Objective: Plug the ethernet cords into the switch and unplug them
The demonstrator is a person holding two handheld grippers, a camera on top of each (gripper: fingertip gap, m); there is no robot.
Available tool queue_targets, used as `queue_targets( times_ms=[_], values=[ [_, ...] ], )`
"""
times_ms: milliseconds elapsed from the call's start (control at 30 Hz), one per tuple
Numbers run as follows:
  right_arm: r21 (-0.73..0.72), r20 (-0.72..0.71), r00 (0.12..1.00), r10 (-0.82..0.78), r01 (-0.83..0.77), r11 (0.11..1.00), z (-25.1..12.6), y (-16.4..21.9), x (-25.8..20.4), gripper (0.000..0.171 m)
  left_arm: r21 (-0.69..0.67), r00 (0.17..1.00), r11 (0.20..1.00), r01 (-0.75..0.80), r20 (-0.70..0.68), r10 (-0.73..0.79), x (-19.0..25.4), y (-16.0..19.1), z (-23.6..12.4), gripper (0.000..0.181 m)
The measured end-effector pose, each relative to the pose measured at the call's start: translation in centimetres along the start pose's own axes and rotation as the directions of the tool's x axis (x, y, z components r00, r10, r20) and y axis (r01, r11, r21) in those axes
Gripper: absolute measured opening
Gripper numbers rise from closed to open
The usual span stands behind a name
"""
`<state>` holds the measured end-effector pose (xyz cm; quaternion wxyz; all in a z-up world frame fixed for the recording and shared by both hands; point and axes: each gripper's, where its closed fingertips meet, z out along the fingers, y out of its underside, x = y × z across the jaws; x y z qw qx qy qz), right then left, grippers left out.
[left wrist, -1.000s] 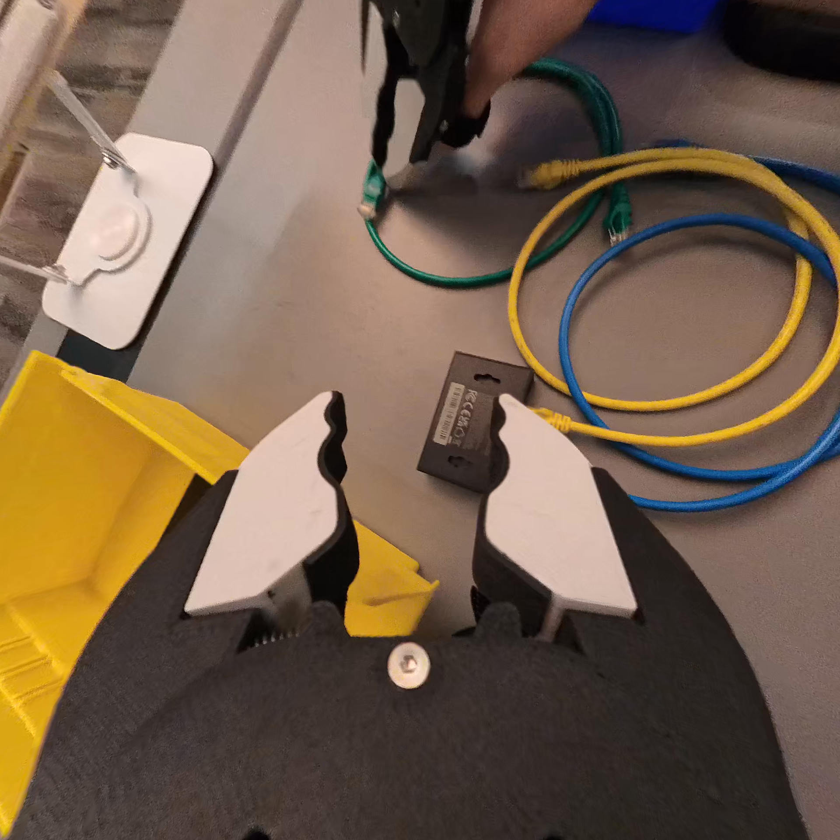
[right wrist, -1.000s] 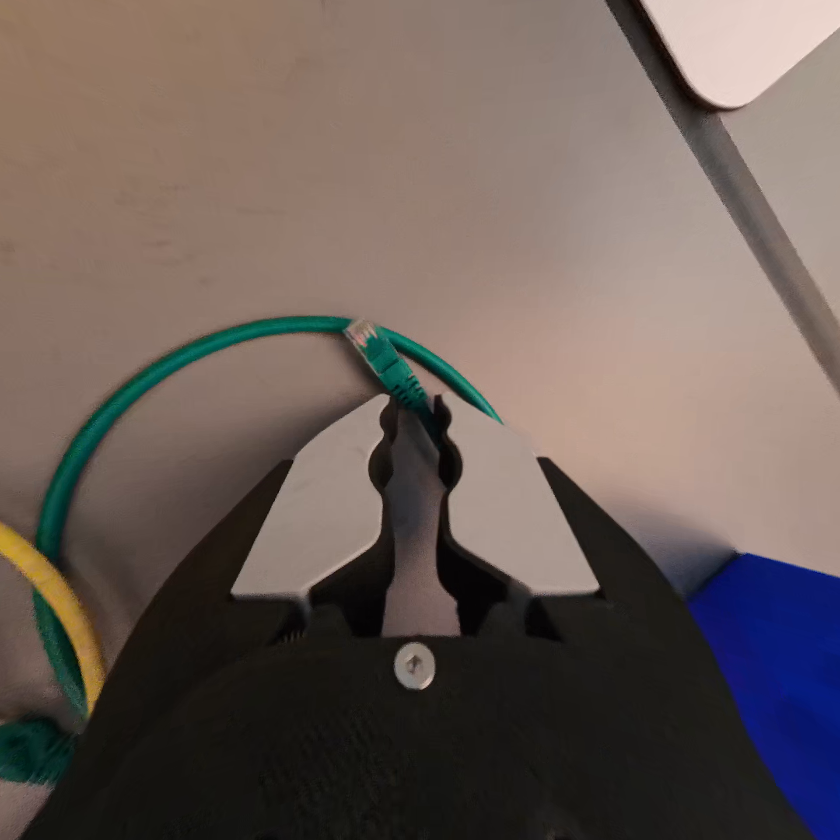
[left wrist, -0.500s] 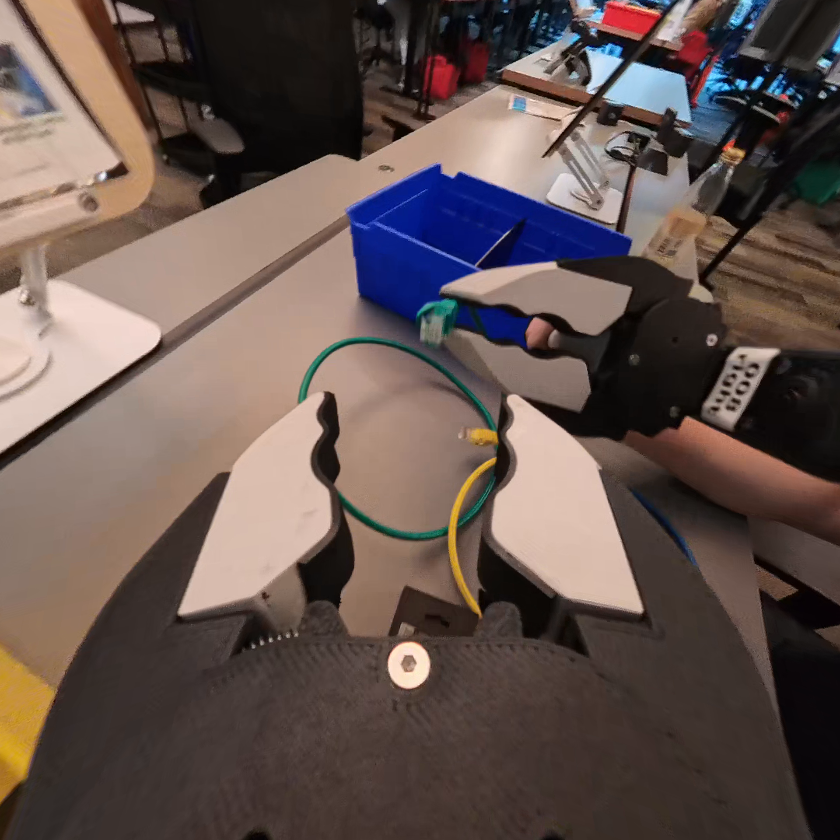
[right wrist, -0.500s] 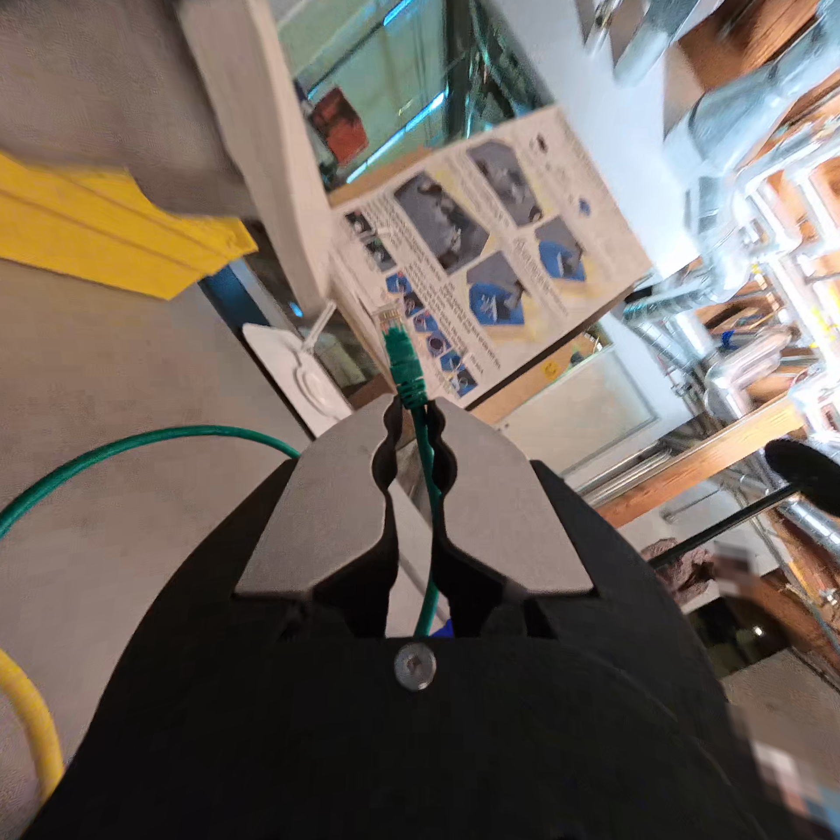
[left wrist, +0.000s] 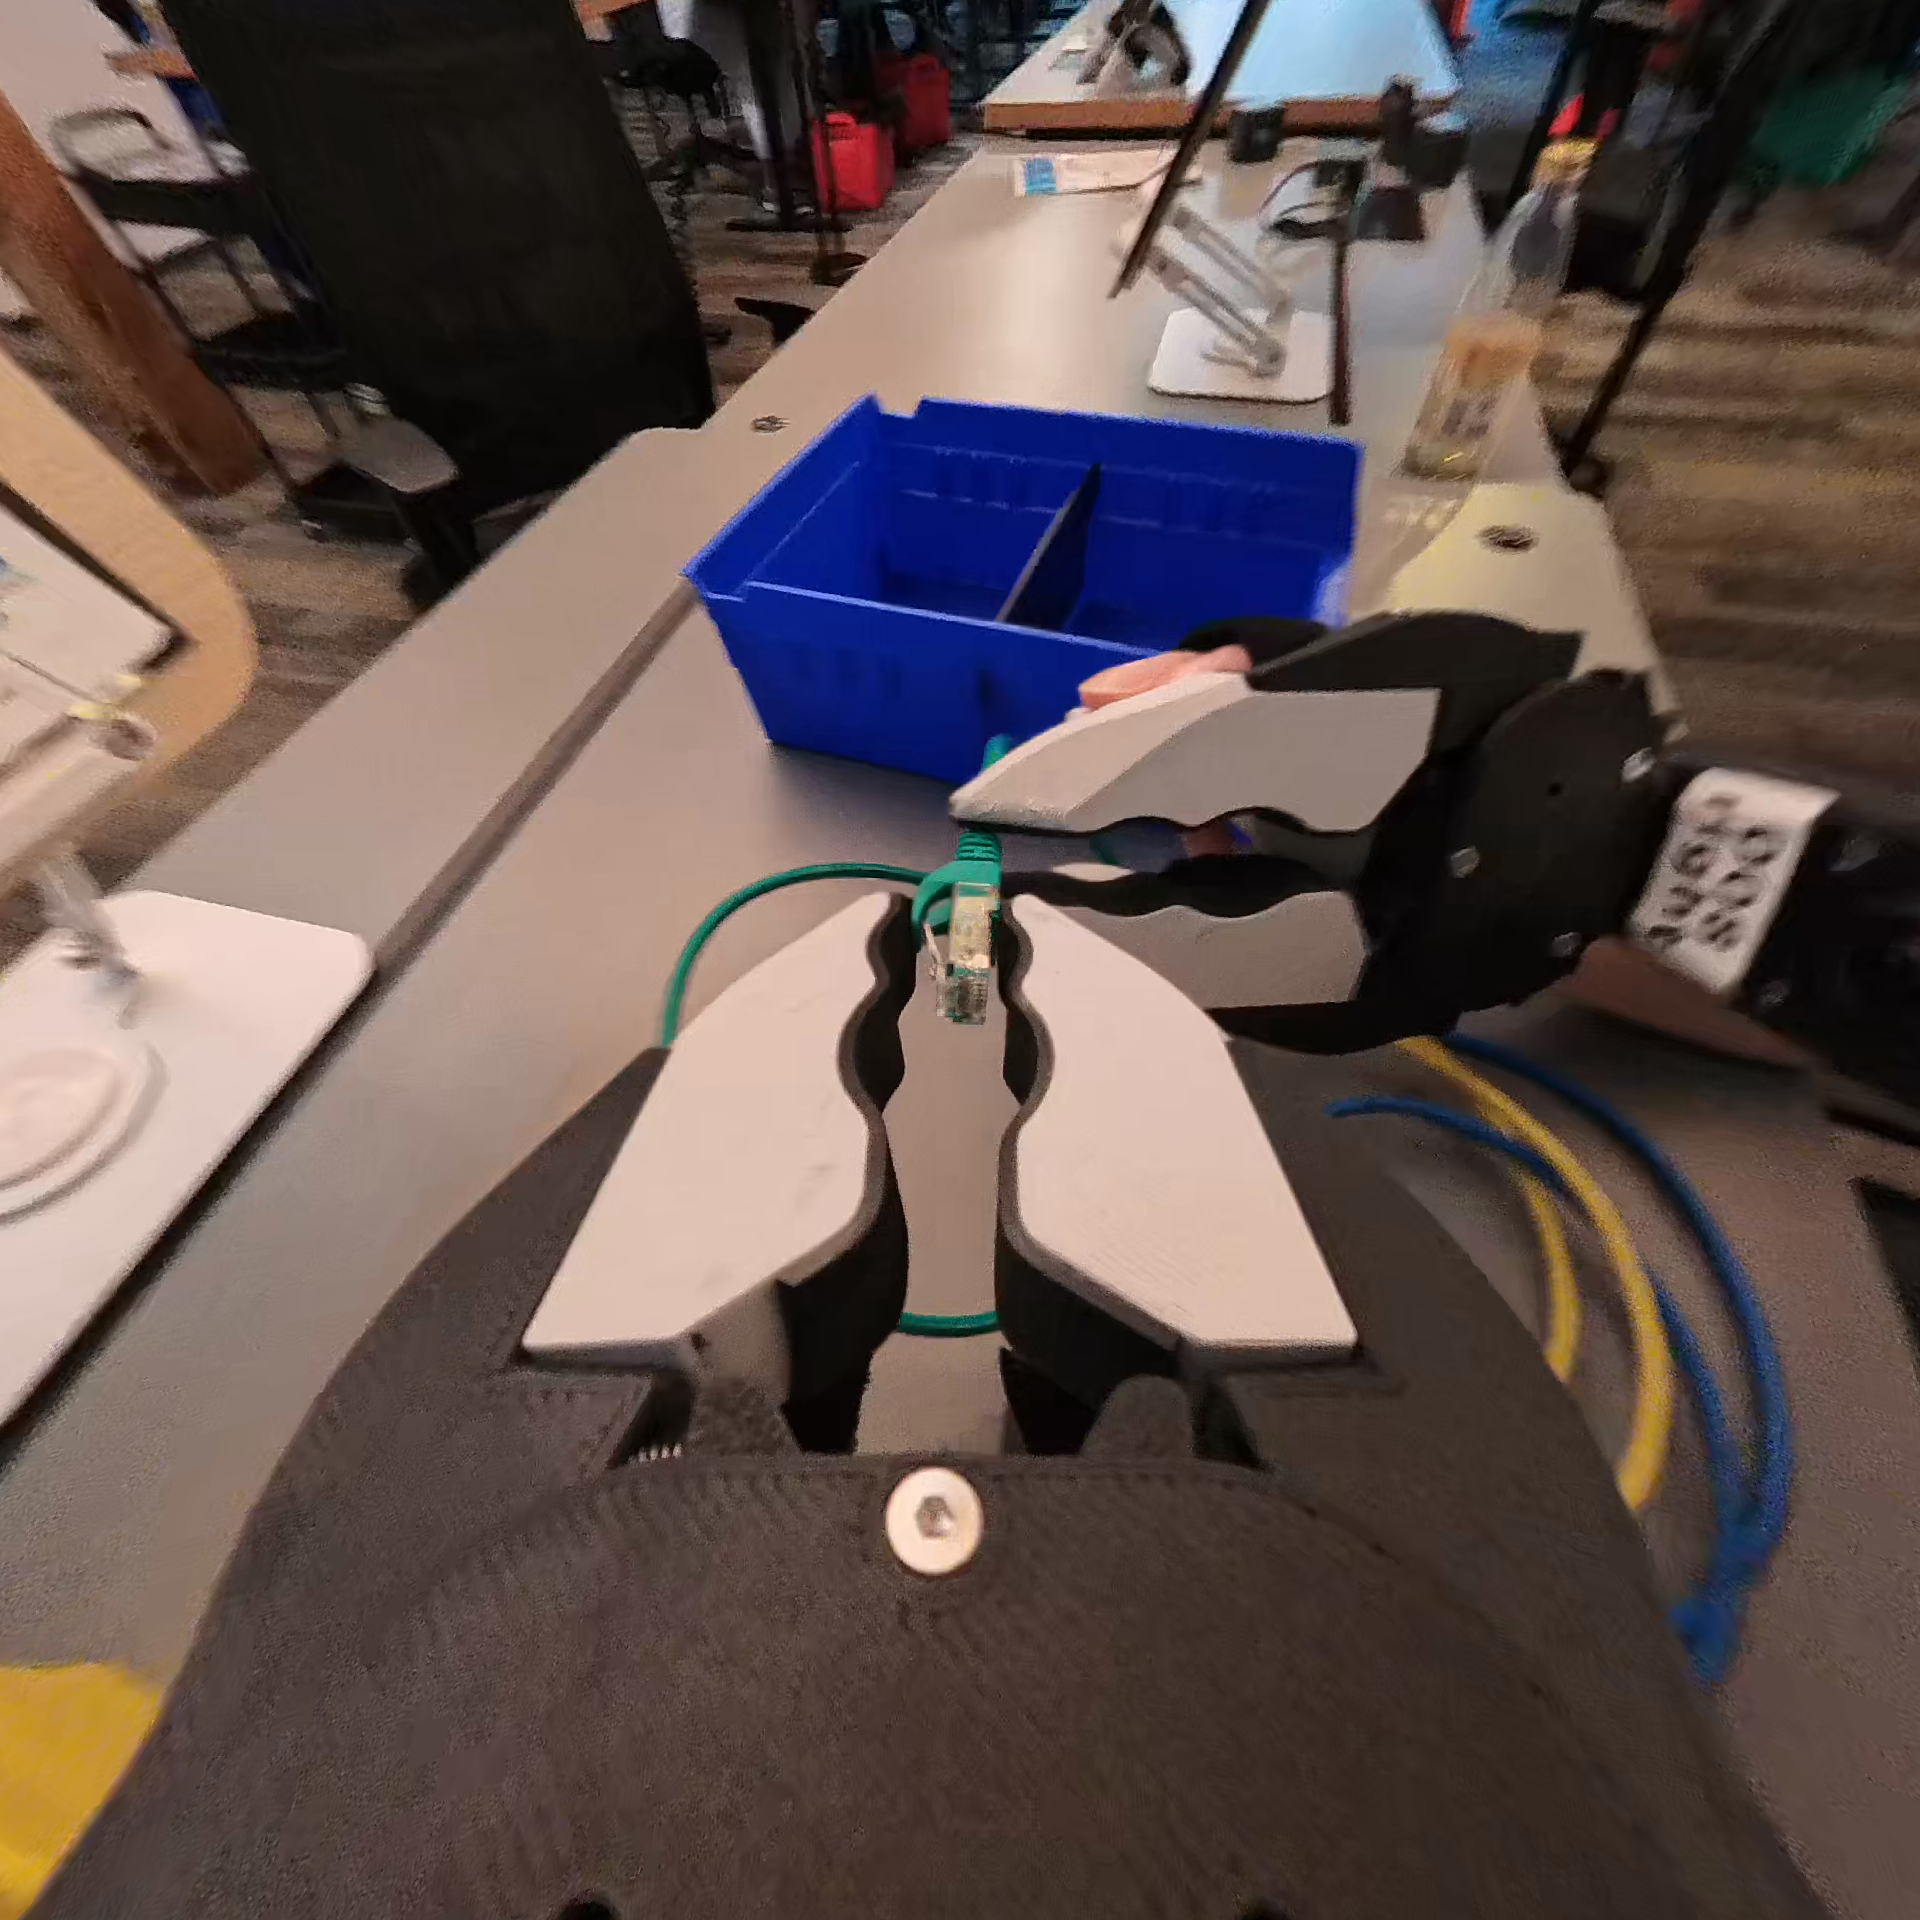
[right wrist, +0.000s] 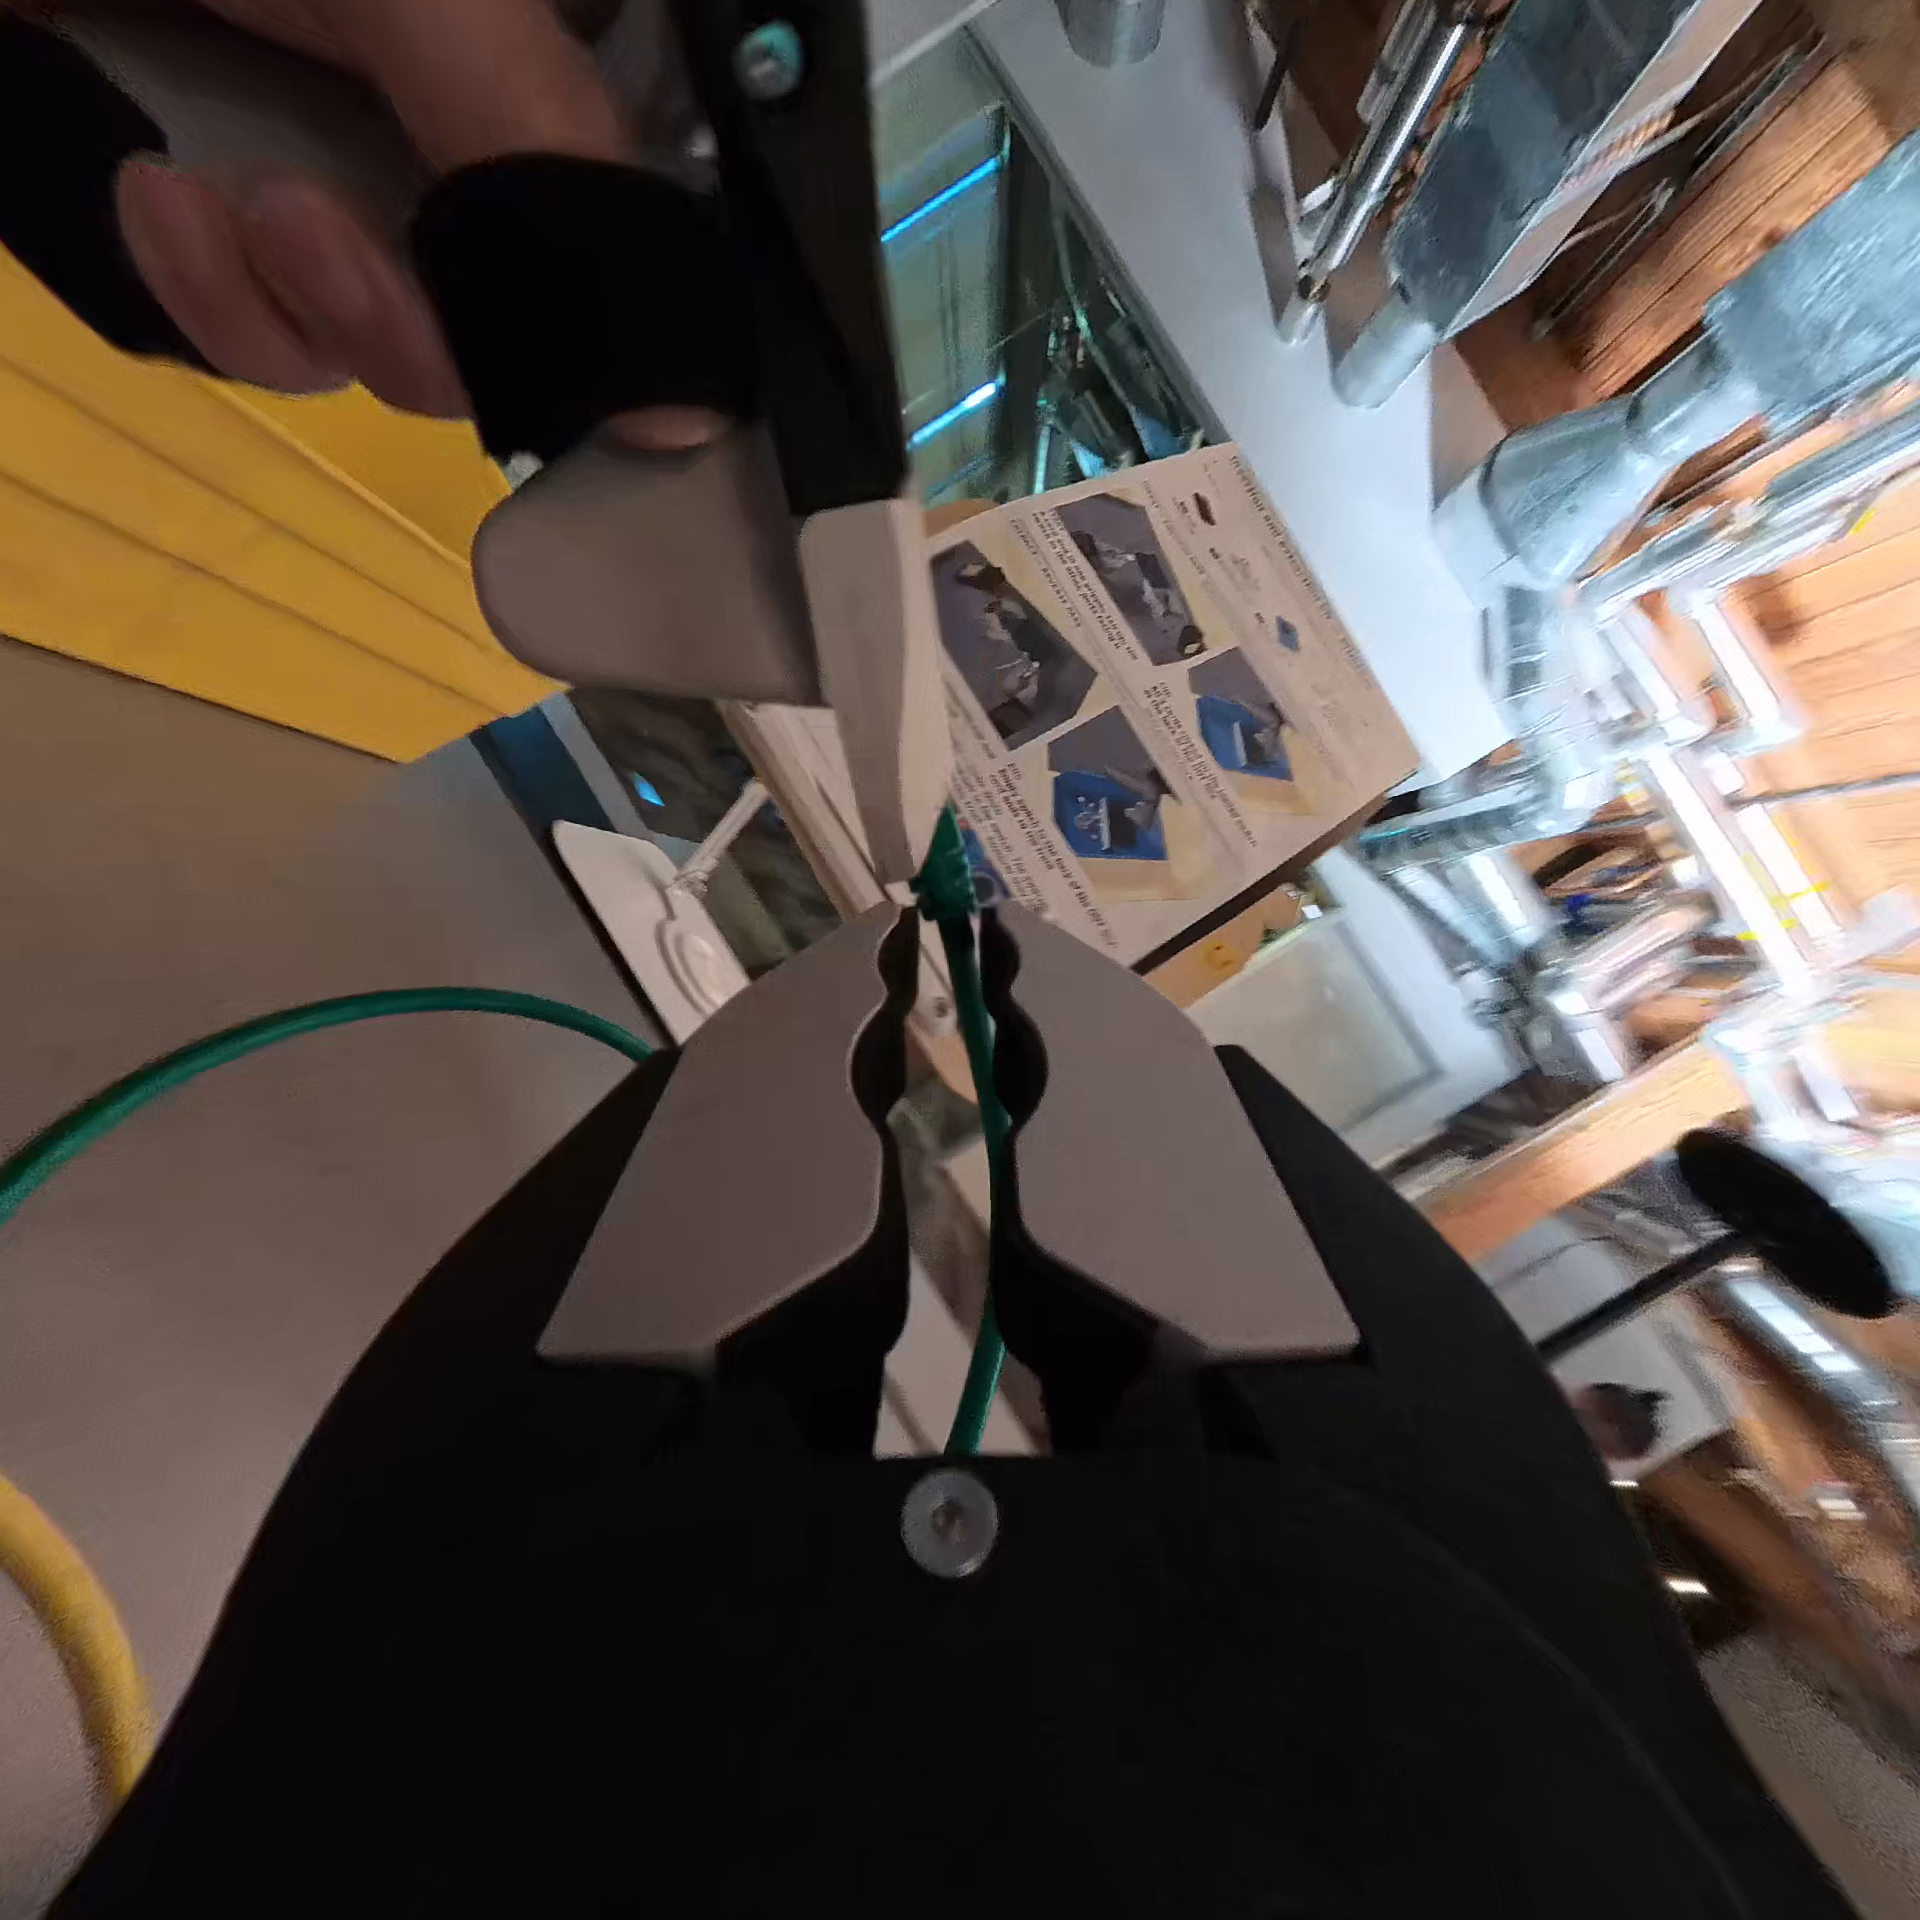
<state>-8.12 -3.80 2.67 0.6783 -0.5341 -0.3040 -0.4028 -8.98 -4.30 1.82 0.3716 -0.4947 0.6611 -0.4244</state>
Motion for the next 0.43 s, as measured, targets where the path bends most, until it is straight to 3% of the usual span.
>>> queue_targets(
  times_ms=[67, 133, 167, 200, 267, 300, 333, 433],
  values=[
    [0.013, 0.096, 0.981, 0.168, -0.17, 0.985, -0.3, -0.5, -0.2, 0.02, 0.003, 0.994, 0.997, -0.08, 0.077, 0.079, -0.7, -0.1, -0.6, 0.014],
    [-0.004, 0.285, 0.867, 0.409, -0.426, 0.905, -1.1, -1.4, -0.9, 0.018, 0.014, 0.979, 0.986, -0.169, 0.121, 0.166, -0.8, -0.5, -1.4, 0.013],
    [-0.043, 0.412, 0.718, 0.562, -0.6, 0.799, -1.7, -2.3, -1.2, 0.018, 0.021, 0.966, 0.975, -0.221, 0.142, 0.216, -0.8, -0.7, -1.9, 0.013],
    [-0.127, 0.541, 0.483, 0.689, -0.763, 0.634, -2.4, -3.3, -1.5, 0.019, 0.033, 0.949, 0.959, -0.281, 0.156, 0.273, -0.7, -1.1, -2.5, 0.013],
    [-0.407, 0.682, -0.153, 0.716, -0.892, 0.198, -3.9, -5.5, -0.7, 0.02, 0.074, 0.916, 0.924, -0.375, 0.185, 0.357, -0.2, -2.0, -3.4, 0.013],
    [-0.522, 0.664, -0.398, 0.633, -0.853, 0.012, -4.3, -5.8, 0.2, 0.026, 0.092, 0.905, 0.909, -0.406, 0.178, 0.386, 0.2, -2.3, -3.8, 0.013],
    [-0.593, 0.637, -0.545, 0.545, -0.798, -0.105, -4.4, -5.7, 0.7, 0.027, 0.108, 0.898, 0.898, -0.427, 0.168, 0.407, 0.7, -2.5, -4.0, 0.013],
    [-0.636, 0.575, -0.636, 0.515, -0.743, -0.209, -3.6, -4.8, -0.3, 0.037, 0.136, 0.891, 0.883, -0.45, 0.13, 0.434, 2.2, -2.9, -3.9, 0.013]
  ],
)
